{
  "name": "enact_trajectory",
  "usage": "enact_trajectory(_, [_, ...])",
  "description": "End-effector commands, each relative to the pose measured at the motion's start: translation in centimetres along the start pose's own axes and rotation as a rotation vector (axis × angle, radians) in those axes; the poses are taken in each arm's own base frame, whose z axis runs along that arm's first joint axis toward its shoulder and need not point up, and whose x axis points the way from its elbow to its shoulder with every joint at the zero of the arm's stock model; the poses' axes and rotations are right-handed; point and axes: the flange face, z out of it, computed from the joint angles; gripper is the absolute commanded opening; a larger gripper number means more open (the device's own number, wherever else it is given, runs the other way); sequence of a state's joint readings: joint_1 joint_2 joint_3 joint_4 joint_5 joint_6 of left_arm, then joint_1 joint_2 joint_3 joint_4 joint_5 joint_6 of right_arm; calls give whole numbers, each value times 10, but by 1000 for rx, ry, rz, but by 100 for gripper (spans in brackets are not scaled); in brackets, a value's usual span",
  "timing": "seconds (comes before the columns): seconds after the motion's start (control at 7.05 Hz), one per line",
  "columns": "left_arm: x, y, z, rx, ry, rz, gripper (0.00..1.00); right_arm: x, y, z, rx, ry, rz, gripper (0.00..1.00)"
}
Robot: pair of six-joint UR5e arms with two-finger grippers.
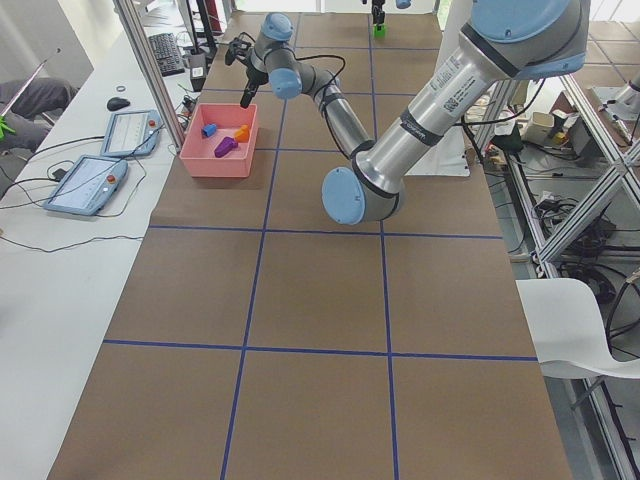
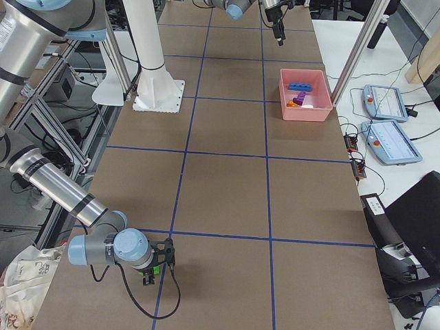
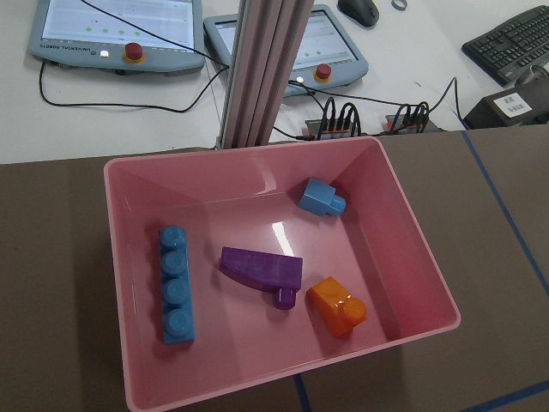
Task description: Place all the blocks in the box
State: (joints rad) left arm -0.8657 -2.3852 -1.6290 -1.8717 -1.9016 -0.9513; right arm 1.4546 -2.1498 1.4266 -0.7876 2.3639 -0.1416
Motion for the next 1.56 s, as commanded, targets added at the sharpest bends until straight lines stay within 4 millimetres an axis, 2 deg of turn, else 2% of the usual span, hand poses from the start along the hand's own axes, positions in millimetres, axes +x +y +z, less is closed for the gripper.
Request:
enact_trajectory(0.0, [1, 0, 0, 0, 2, 1, 100, 2, 0, 6, -22, 4, 7, 63])
enact_trajectory(0.43, [2, 2, -3, -11, 8, 0, 100, 4, -1, 12, -62, 59, -35, 23])
enact_trajectory(0.57, [5, 4, -8, -20, 19, 2, 100, 3, -6, 8, -47, 77, -52, 0])
enact_trajectory(0.71, [2, 9, -9, -56, 12, -7, 100, 1, -17, -1, 9, 141, -94, 0])
enact_trajectory(0.85, [-4, 23, -20, -109, 25, -6, 100, -15, -40, -19, 61, 144, -125, 0])
enact_trajectory(0.99, [-20, 44, -28, -169, 33, -11, 100, -32, -67, -44, 107, 140, -88, 0])
enact_trajectory(1.14, [-47, 69, -34, -211, 40, 47, 100, -54, -109, -87, 167, 127, 6, 0])
enact_trajectory(1.28, [-77, 93, -39, -247, 30, 72, 100, -84, -153, -127, 180, 100, 25, 0])
enact_trajectory(1.42, [-111, 116, -49, -285, -7, 125, 100, -110, -217, -171, 190, 73, 42, 0])
